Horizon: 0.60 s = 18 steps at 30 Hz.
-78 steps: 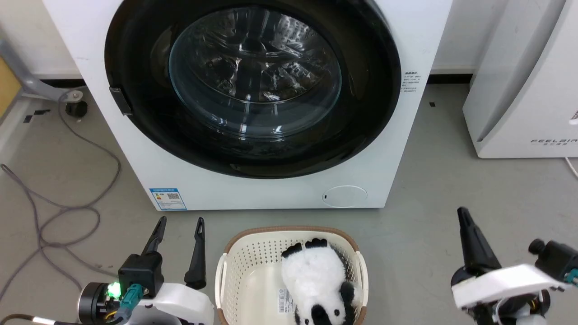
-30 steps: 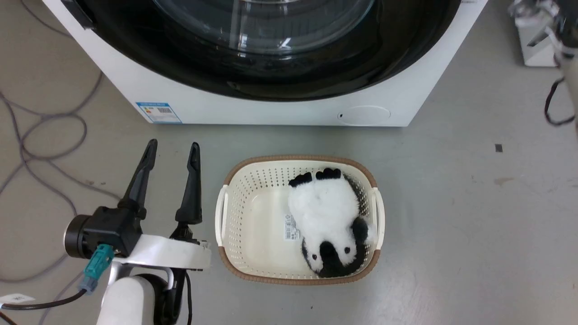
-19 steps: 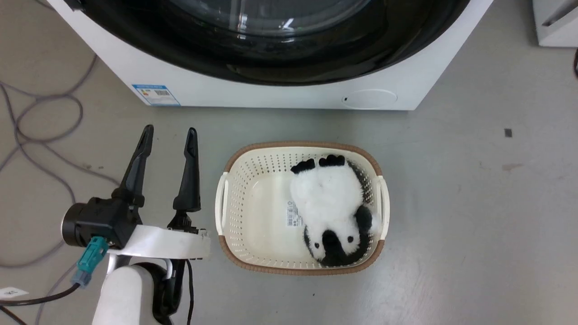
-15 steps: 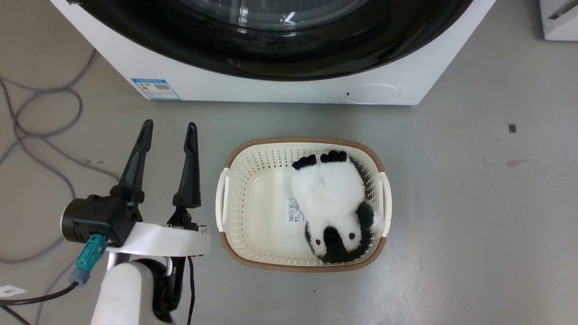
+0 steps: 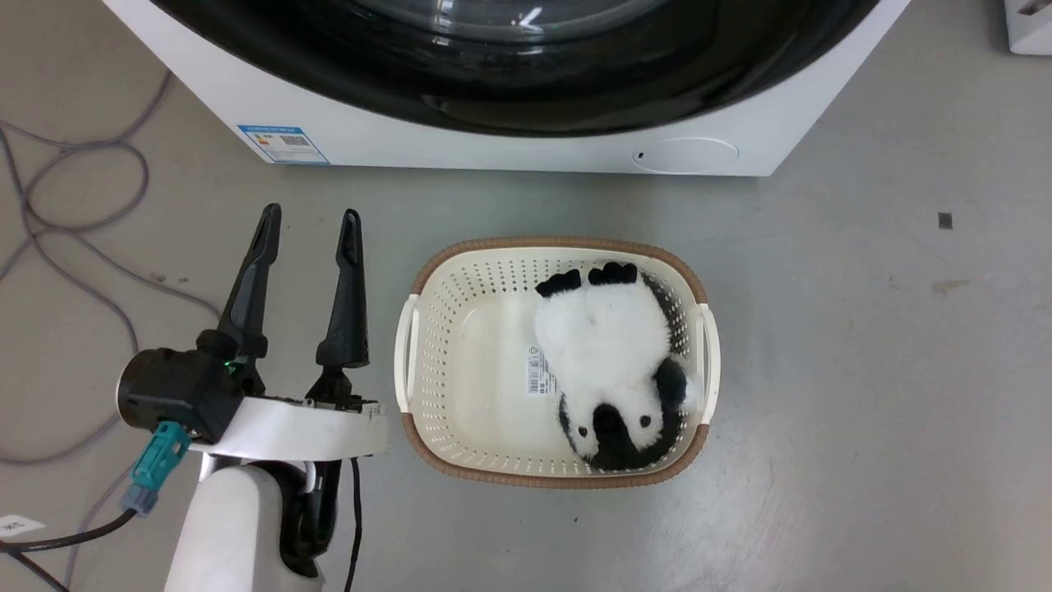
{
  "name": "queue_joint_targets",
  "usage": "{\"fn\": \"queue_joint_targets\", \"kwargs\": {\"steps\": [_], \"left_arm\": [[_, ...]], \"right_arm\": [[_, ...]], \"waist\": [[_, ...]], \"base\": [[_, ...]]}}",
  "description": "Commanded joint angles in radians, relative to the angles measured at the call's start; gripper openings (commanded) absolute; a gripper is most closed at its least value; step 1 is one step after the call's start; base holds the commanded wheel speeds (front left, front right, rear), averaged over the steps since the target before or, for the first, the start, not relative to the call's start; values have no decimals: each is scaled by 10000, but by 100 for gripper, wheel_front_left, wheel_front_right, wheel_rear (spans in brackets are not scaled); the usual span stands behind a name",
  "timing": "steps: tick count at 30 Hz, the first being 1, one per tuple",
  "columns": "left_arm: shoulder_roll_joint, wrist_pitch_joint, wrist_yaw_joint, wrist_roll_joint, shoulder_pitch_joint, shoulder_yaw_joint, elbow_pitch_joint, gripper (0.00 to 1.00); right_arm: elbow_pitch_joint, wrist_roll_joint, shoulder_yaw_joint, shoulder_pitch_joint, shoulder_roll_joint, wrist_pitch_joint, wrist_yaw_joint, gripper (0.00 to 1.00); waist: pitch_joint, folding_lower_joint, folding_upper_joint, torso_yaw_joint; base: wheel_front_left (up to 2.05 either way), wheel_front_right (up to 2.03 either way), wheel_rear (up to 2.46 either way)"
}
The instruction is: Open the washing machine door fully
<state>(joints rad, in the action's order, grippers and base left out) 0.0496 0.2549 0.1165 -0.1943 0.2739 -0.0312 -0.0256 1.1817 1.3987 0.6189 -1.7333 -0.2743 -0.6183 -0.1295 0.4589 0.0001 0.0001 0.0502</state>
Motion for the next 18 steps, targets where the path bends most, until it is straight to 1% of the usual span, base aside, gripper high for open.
{"fn": "queue_joint_targets", "kwargs": {"steps": [1, 9, 18], "left_arm": [[7, 68, 16, 18, 155, -35, 35, 100], [7, 68, -100, 44, -165, -101, 255, 100], [7, 68, -248, 348, -959, -133, 717, 100]], "right_arm": [[47, 173, 127, -78, 173, -263, -12, 0], [-475, 402, 193, 941, 105, -1203, -12, 0], [-1567, 827, 191, 2934, 37, -1766, -12, 0]], "waist": [[-89, -1, -1, 34], [-727, -1, -1, 49], [-1971, -1, -1, -118]], "base": [[0, 0, 0], [0, 0, 0], [0, 0, 0]]}}
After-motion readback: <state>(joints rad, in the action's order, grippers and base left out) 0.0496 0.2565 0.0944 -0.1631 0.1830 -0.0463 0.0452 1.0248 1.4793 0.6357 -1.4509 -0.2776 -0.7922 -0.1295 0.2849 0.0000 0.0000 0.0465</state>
